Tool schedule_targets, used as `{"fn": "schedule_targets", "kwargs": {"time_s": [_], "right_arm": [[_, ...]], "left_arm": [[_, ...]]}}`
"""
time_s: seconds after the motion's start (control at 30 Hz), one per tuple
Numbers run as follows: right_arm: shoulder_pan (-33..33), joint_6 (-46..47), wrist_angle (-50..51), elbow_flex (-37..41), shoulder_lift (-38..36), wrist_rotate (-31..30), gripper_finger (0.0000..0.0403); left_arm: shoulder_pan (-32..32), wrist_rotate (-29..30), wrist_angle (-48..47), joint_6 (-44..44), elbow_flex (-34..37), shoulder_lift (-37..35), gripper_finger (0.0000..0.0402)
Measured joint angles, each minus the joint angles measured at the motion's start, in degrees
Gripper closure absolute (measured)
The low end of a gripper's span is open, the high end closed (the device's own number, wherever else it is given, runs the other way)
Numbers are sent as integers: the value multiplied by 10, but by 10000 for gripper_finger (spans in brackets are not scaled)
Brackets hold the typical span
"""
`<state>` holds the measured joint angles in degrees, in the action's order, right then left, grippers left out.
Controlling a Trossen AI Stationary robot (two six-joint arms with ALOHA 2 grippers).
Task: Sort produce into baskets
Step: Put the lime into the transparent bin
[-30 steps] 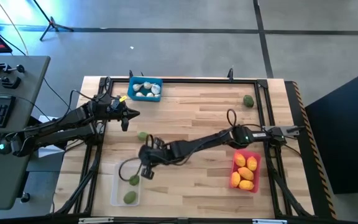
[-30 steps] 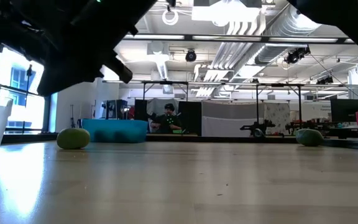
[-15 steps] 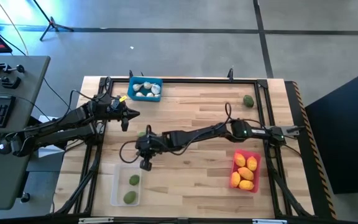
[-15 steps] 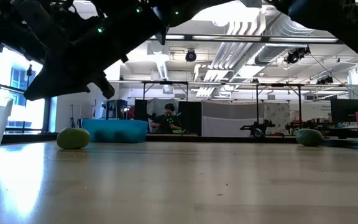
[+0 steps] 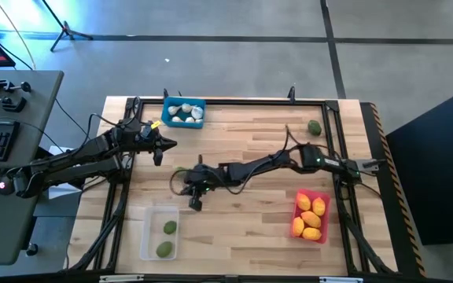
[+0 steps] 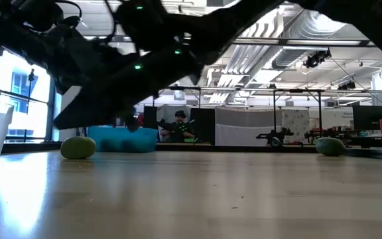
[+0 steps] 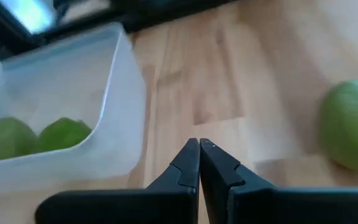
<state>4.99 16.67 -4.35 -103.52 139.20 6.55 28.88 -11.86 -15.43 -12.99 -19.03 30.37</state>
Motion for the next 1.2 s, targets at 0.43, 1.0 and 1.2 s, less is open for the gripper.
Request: {"fn": "schedule_targets", "kwargs": {"time_s": [0.43, 1.0, 1.2], "right_arm": [[-66, 30, -105, 422, -295, -59, 403], [-232, 108, 263, 707, -770, -133, 403], [-318, 138, 411, 707, -846, -119, 403]], "left_arm": [[0, 3, -2, 2, 0, 13, 394], [0, 11, 17, -11, 0, 60, 394], [0, 25, 19, -39, 0, 79, 394]]}}
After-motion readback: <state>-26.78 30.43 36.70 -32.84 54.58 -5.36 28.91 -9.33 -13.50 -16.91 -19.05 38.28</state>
